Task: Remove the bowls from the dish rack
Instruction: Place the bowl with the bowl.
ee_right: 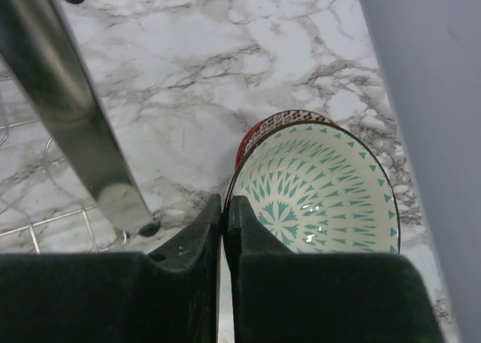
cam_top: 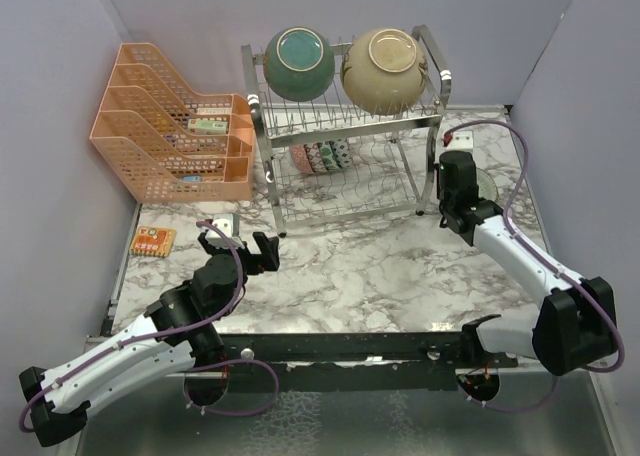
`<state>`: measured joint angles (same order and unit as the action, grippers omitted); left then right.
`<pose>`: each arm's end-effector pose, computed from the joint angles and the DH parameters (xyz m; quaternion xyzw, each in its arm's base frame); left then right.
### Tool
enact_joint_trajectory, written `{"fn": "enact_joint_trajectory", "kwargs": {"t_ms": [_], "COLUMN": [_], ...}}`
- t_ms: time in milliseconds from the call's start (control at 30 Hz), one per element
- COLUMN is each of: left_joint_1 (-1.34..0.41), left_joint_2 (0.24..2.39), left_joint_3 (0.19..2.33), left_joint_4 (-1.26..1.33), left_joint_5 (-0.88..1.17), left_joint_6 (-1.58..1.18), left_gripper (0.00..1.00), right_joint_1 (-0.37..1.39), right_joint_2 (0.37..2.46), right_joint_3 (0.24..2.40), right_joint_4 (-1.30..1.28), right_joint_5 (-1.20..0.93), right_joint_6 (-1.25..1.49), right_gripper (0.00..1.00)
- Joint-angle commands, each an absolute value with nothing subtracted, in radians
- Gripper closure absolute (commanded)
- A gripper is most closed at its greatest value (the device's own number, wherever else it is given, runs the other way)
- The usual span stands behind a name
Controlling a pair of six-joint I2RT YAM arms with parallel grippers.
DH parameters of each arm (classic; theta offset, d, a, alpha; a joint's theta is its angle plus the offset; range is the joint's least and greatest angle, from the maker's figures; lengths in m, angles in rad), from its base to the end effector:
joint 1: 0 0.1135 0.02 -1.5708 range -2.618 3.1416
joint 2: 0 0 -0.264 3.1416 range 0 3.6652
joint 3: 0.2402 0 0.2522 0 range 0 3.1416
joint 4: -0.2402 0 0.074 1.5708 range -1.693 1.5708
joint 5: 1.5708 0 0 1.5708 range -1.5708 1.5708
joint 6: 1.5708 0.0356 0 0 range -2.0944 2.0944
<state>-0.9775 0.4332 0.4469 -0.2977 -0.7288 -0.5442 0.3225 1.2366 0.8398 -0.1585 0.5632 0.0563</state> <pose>0.0873 -0.0871 0.2595 -0.0481 0.7760 -0.1800 0.6026 0.2630 0.0679 0.2687 0.0225 0.8499 -0.1506 0.5044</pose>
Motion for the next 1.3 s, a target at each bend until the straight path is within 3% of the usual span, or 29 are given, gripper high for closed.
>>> {"fn": "enact_joint_trajectory", "kwargs": {"t_ms": [0, 600, 1267], "left_joint_1": [-0.98, -0.981, -0.981], "left_joint_2": [0.417, 0.434, 0.432], "left_joint_3": [0.45, 0.448, 0.451], "left_joint_4": [-0.281, -0.276, -0.291], "left_joint_5": [-0.718, -0.713, -0.736], "left_joint_6": [-0.539, -0.538, -0.541], "left_gripper": [0.06, 0.06, 0.06], "right_joint_1": [0.308, 0.207, 0.205], "right_joint_2": [1.295, 1.577, 1.631], "right_joint_3": [0.914, 1.002, 0.933], "right_joint_4": [-0.009, 0.06, 0.058], "right_joint_5": [0.689, 0.673, 0.629], "right_joint_6": [-0.049, -0.119, -0.063], "right_gripper": [0.98, 0.98, 0.98]}}
